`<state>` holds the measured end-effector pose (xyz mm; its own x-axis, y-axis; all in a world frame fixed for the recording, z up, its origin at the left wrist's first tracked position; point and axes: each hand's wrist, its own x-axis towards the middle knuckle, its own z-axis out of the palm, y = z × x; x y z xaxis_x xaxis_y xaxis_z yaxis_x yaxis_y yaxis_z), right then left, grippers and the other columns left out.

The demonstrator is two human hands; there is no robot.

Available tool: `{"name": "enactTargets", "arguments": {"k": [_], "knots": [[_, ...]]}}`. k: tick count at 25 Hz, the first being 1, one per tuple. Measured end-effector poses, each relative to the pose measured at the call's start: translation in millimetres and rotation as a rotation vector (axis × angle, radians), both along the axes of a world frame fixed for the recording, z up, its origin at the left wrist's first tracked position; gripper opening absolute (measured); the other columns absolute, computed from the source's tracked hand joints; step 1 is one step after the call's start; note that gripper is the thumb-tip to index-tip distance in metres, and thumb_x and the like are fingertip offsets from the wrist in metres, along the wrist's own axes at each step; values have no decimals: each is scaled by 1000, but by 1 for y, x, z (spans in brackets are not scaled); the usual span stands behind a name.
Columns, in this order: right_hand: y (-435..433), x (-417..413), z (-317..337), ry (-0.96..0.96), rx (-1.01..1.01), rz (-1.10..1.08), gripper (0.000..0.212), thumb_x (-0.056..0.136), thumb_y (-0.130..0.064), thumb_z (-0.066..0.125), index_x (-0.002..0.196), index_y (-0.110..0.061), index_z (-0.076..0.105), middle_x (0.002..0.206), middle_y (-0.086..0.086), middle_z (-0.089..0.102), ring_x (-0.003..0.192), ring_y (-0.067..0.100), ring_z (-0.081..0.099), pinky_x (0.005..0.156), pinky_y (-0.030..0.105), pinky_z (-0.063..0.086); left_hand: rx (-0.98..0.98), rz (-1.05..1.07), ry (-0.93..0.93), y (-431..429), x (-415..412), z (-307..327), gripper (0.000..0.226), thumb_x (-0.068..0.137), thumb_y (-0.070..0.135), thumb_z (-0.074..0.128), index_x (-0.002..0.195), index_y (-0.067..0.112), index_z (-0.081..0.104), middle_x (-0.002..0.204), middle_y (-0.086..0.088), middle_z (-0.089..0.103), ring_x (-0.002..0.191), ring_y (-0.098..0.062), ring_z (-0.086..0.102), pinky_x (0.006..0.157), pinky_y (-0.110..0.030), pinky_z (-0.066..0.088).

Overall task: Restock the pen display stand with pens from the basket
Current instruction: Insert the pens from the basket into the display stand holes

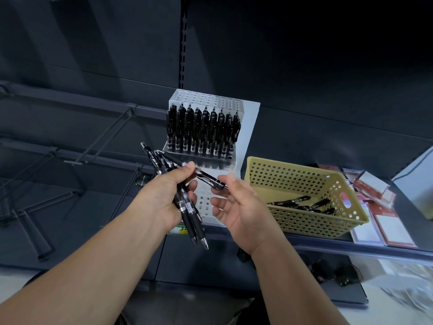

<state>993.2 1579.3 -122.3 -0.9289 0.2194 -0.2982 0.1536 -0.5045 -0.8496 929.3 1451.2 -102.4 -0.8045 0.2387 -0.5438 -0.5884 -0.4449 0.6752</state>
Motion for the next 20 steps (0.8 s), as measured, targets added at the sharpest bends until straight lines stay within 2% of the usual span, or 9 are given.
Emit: {"name": "enactTargets", "arguments": {"k": [3, 5, 8, 14, 18, 20], "knots": [[-6, -1, -2, 36, -106, 20, 17, 83, -9, 67, 100, -9, 62, 75, 2, 64, 64, 11, 59, 66, 25, 51, -5, 8, 12, 2, 1, 1, 13, 78, 14, 75, 78, 10, 62, 70, 0, 64, 54, -9, 53, 38, -18, 41], [-8, -3, -3, 35, -139, -8, 15, 88, 2, 61, 100, -8, 61, 71, 2, 63, 63, 11, 58, 65, 24, 52, -8, 7, 13, 2, 2, 2, 15, 78, 14, 75, 77, 10, 61, 70, -1, 63, 54, -9, 51, 37, -18, 41], [-10, -4, -4, 37, -199, -62, 16, 89, 3, 59, 102, -6, 61, 72, 4, 63, 65, 12, 61, 64, 25, 54, -30, -19, 30, 1, 1, 1, 15, 77, 15, 76, 78, 9, 61, 71, -1, 61, 54, -9, 49, 37, -19, 41], [7, -10, -1, 76, -221, -253, 11, 94, -5, 57, 104, -7, 61, 97, 11, 72, 85, 19, 72, 76, 31, 57, -49, -44, 56, -3, -1, -7, 30, 80, 22, 75, 98, 8, 55, 58, -1, 59, 46, -11, 55, 41, -20, 45], [31, -23, 18, 44, -101, -444, 15, 92, -5, 59, 107, -7, 62, 101, 10, 69, 84, 18, 69, 77, 30, 57, -109, -79, 49, -4, -6, -9, 29, 82, 33, 72, 79, 12, 53, 54, 0, 48, 43, -12, 43, 39, -21, 39], [40, -30, 31, 40, 48, -493, 17, 91, -5, 62, 107, -10, 62, 103, 9, 68, 86, 16, 67, 80, 29, 58, -140, -93, 60, -5, -8, -9, 24, 87, 30, 68, 80, 13, 52, 57, -1, 48, 45, -13, 42, 39, -22, 38]]}}
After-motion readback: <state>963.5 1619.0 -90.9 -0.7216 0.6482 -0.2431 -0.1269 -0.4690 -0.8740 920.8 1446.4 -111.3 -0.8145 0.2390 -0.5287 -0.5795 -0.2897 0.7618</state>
